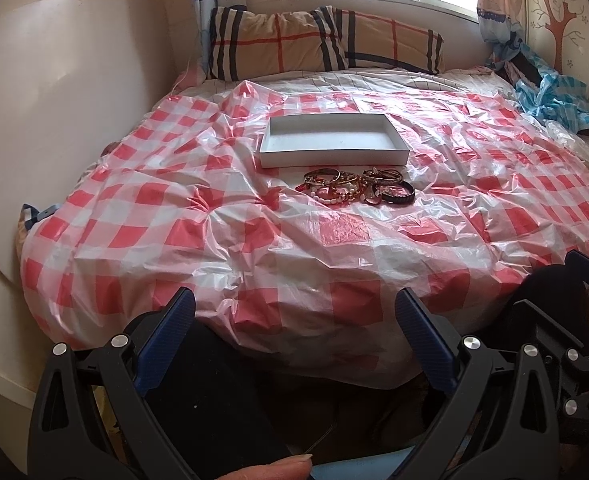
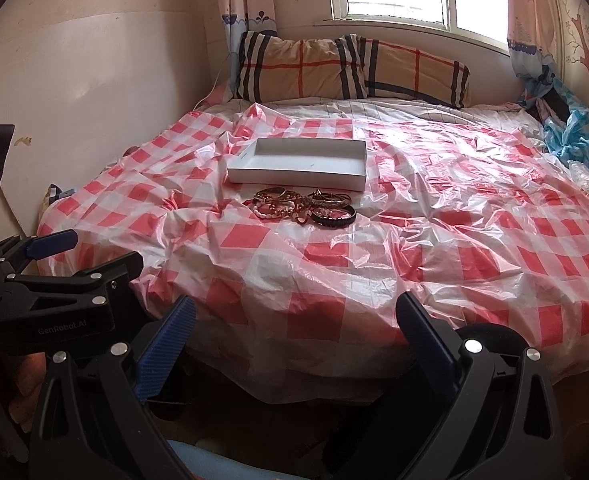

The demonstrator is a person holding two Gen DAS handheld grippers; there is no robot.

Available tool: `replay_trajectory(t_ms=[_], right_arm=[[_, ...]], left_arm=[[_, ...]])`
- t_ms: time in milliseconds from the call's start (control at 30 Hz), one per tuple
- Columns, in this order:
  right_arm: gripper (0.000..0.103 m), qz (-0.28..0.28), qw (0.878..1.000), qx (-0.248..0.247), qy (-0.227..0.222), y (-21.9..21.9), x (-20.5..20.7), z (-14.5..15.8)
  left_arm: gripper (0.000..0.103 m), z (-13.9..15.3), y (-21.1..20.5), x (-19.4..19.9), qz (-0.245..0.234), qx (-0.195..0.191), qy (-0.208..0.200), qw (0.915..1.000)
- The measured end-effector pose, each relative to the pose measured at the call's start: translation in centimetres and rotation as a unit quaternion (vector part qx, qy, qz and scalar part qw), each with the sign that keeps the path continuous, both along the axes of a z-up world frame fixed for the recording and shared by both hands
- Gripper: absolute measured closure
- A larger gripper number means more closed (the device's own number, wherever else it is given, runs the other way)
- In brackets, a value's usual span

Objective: Organize jewelry

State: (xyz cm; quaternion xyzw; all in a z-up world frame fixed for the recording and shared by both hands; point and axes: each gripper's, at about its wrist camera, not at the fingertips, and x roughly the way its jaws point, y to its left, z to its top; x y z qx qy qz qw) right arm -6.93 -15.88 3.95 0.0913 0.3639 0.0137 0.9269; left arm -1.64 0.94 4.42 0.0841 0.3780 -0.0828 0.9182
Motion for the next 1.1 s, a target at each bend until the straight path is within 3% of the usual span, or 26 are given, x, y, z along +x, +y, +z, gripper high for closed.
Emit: replay_trajectory(t_ms=[467,633,733,767,900,1100], right_arm=[[0.007,-0.013,0.999,-0.020,-0.031,-1.6,4.7,1.0],[0.007,-0.031,0.991,-0.007,-0.133,-4.1,6.4,3.2],[0.007,-0.010,0.999,-0.013,-0.037,-5.0,10.8,0.5],[0.007,-0.009,1.000,-0.015,-0.026,-5.2,11.7,-0.3],[0.007,-0.046,0.998,-0.040,-0.012,-6.6,15.3,-2.3],[0.007,-0.025,0.999,-0.043,0.010,-7.1,21.3,-5.2]], left_arm=[[0.007,-0.7,0.1,3.8,0.008,-0.018,0.004,0.9998],[0.007,-1.2,0.0,6.7,0.013,-0.024,0.008,0.9996],[0.007,-1.4,-0.2,9.1,0.018,-0.038,0.005,0.9991],[0.007,-1.5,-0.4,9.9,0.019,-0.034,0.003,0.9992],[0.006,-3.1,-1.8,14.3,0.019,-0.025,0.017,0.9994],[0.007,-5.9,-4.1,20.8,0.009,-0.015,0.033,0.9993]])
